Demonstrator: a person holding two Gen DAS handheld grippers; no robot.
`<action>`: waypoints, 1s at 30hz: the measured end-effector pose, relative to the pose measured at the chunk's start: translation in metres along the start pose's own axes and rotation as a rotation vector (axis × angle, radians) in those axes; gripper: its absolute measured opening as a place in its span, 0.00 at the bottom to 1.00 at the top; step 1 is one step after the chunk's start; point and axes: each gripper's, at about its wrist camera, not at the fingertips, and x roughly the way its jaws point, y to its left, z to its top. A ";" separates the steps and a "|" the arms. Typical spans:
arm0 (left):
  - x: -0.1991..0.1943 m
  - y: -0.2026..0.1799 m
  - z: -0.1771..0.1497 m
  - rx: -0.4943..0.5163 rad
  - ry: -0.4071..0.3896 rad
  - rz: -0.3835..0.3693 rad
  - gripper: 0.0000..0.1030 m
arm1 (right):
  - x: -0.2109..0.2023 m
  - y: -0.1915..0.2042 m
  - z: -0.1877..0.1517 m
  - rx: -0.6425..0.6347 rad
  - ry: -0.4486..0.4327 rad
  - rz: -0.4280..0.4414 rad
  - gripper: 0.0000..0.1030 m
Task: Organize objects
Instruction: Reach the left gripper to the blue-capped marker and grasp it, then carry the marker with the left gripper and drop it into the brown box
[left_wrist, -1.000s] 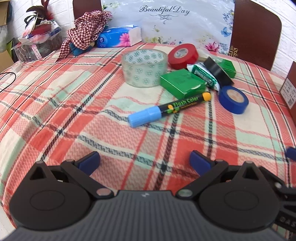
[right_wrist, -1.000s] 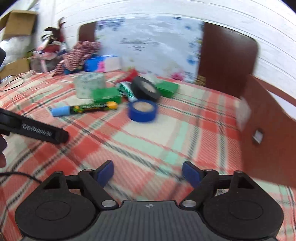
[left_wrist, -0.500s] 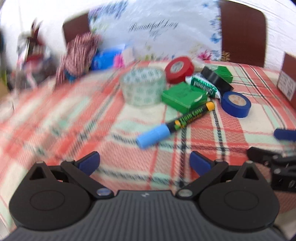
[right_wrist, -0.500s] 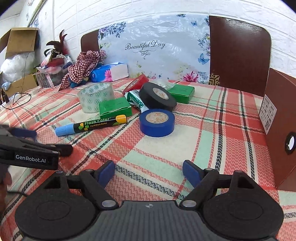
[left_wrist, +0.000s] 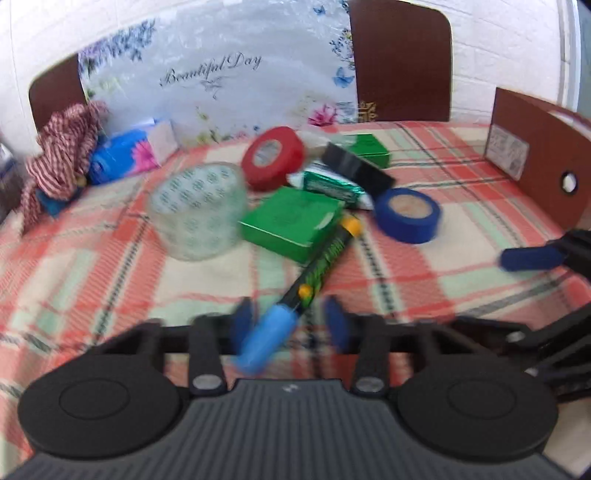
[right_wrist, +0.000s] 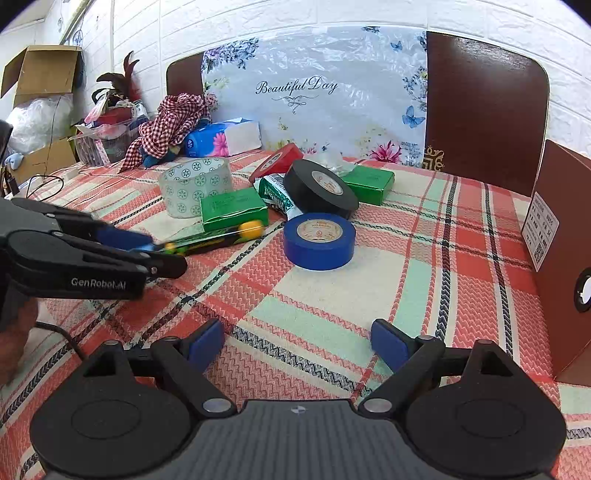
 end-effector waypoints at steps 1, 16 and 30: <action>-0.003 -0.007 -0.001 0.013 -0.004 -0.007 0.24 | 0.000 0.000 0.000 0.000 0.000 -0.001 0.84; -0.044 -0.040 0.015 -0.176 0.021 -0.364 0.51 | -0.073 -0.037 -0.027 0.095 0.017 -0.083 0.58; 0.003 -0.047 0.032 -0.270 0.236 -0.261 0.23 | -0.033 0.025 -0.005 -0.086 0.069 0.127 0.23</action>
